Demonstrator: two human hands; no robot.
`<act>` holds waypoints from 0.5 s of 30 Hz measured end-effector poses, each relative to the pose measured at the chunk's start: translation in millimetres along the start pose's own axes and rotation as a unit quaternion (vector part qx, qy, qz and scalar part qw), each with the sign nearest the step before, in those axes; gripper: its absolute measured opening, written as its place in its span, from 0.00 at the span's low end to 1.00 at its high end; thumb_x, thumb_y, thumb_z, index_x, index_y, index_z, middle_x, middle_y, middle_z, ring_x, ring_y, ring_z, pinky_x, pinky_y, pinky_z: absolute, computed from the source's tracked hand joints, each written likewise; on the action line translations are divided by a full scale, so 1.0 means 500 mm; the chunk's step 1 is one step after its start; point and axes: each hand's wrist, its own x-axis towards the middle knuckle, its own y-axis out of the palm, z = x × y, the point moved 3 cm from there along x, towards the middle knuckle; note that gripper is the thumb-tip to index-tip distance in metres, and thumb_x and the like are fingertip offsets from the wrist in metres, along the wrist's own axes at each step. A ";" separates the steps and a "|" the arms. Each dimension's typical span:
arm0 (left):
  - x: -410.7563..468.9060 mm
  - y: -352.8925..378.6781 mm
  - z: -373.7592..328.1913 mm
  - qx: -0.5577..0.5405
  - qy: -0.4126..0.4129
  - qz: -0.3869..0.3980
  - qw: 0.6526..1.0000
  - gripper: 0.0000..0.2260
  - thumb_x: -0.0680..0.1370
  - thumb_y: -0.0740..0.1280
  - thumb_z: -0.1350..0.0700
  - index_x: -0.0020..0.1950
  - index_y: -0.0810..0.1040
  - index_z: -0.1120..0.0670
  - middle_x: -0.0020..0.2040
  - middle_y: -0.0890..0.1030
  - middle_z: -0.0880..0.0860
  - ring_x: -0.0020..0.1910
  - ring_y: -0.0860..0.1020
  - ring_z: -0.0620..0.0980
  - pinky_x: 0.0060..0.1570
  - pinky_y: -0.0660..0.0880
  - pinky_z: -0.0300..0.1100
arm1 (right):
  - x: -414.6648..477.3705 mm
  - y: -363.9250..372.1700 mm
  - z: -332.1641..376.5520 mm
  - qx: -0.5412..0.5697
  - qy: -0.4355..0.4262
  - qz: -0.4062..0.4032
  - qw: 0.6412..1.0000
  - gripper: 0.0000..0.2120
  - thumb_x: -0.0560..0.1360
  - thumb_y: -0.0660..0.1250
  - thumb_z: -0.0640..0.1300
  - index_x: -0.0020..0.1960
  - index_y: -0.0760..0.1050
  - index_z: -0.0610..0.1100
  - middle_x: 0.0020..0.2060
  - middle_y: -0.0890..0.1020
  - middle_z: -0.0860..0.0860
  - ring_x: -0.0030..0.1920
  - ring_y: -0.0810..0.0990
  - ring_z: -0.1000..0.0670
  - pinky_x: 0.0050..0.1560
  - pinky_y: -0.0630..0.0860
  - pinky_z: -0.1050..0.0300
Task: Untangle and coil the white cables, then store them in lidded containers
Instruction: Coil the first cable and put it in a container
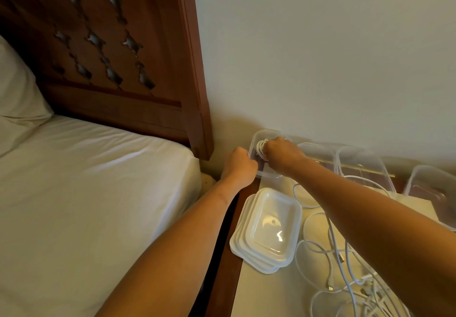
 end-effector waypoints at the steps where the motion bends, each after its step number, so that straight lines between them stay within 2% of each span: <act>1: 0.000 0.000 0.000 0.000 0.002 0.001 1.000 0.07 0.84 0.64 0.57 0.56 0.81 0.56 0.48 0.81 0.55 0.45 0.83 0.55 0.47 0.84 0.49 | 0.003 0.002 -0.004 0.002 0.004 -0.004 1.000 0.07 0.79 0.68 0.37 0.56 0.81 0.42 0.49 0.84 0.43 0.41 0.75 0.46 0.44 0.76 0.54; 6: -0.006 -0.009 -0.005 0.022 0.006 0.009 1.000 0.10 0.86 0.60 0.56 0.54 0.80 0.57 0.46 0.80 0.55 0.42 0.80 0.52 0.38 0.79 0.43 | -0.016 -0.022 -0.017 0.036 0.019 -0.020 0.999 0.08 0.80 0.65 0.40 0.52 0.83 0.41 0.45 0.84 0.44 0.41 0.79 0.44 0.39 0.75 0.53; 8: -0.019 -0.021 -0.017 0.071 0.027 -0.001 0.997 0.12 0.86 0.58 0.55 0.51 0.78 0.57 0.47 0.80 0.57 0.42 0.77 0.51 0.37 0.73 0.42 | -0.049 -0.053 -0.028 0.098 0.043 -0.044 0.993 0.10 0.80 0.64 0.41 0.53 0.84 0.41 0.47 0.84 0.43 0.45 0.81 0.41 0.44 0.80 0.49; 11: -0.055 -0.041 -0.059 0.132 0.107 -0.059 0.984 0.12 0.86 0.58 0.54 0.52 0.78 0.56 0.51 0.78 0.54 0.46 0.76 0.52 0.42 0.70 0.45 | -0.140 -0.099 -0.056 0.149 0.074 -0.110 0.980 0.12 0.79 0.65 0.45 0.57 0.85 0.47 0.52 0.85 0.44 0.52 0.80 0.40 0.52 0.80 0.43; 13: -0.094 -0.041 -0.100 0.116 0.158 -0.075 0.978 0.12 0.86 0.59 0.52 0.50 0.79 0.55 0.47 0.78 0.50 0.43 0.75 0.49 0.41 0.72 0.45 | -0.228 -0.120 -0.081 0.143 0.096 -0.141 0.975 0.12 0.80 0.65 0.45 0.58 0.85 0.49 0.53 0.85 0.46 0.55 0.78 0.40 0.53 0.78 0.43; 15: -0.142 -0.026 -0.137 0.077 0.172 -0.027 0.982 0.15 0.85 0.60 0.50 0.43 0.78 0.54 0.40 0.79 0.50 0.39 0.77 0.51 0.38 0.75 0.45 | -0.332 -0.135 -0.109 0.140 0.132 -0.152 0.969 0.11 0.81 0.65 0.45 0.58 0.85 0.49 0.54 0.85 0.48 0.57 0.77 0.41 0.53 0.77 0.44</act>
